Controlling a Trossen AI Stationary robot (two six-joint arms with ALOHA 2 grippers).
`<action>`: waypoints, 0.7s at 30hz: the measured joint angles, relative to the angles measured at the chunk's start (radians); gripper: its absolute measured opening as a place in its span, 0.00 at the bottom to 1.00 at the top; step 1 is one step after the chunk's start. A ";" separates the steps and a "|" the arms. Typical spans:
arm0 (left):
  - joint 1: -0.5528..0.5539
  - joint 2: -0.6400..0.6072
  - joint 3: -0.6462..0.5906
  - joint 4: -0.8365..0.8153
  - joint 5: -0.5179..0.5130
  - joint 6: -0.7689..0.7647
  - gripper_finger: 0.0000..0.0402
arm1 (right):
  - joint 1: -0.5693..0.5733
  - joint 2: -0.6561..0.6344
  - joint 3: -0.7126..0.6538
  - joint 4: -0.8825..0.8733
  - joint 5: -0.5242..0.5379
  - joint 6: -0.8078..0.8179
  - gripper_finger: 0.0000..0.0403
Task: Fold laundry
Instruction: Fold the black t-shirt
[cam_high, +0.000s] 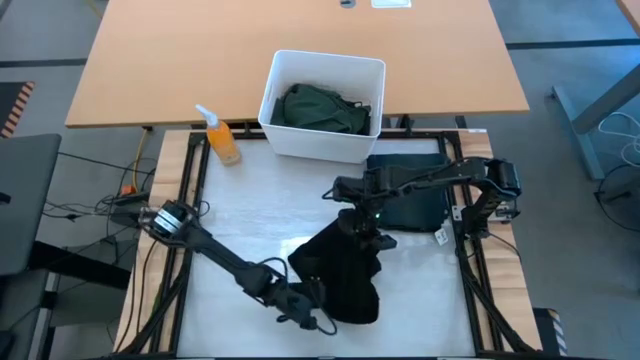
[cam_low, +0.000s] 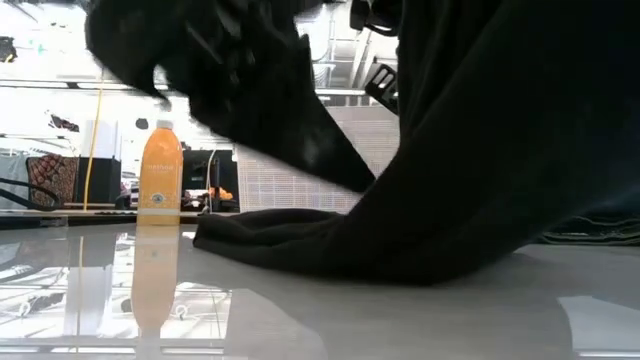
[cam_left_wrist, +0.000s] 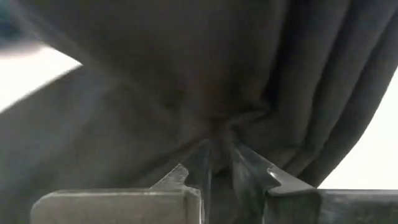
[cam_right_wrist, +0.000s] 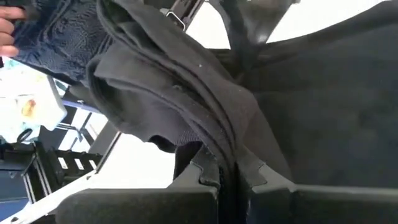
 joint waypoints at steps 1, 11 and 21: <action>0.001 0.014 -0.040 0.115 0.020 -0.011 0.09 | -0.003 0.001 0.000 0.000 0.000 -0.001 0.07; -0.005 0.174 -0.217 0.791 0.061 -0.281 0.01 | -0.048 0.103 0.001 0.107 -0.052 0.030 0.07; -0.057 0.117 -0.241 0.720 0.235 -0.306 0.00 | -0.081 0.255 0.000 0.248 -0.022 0.138 0.07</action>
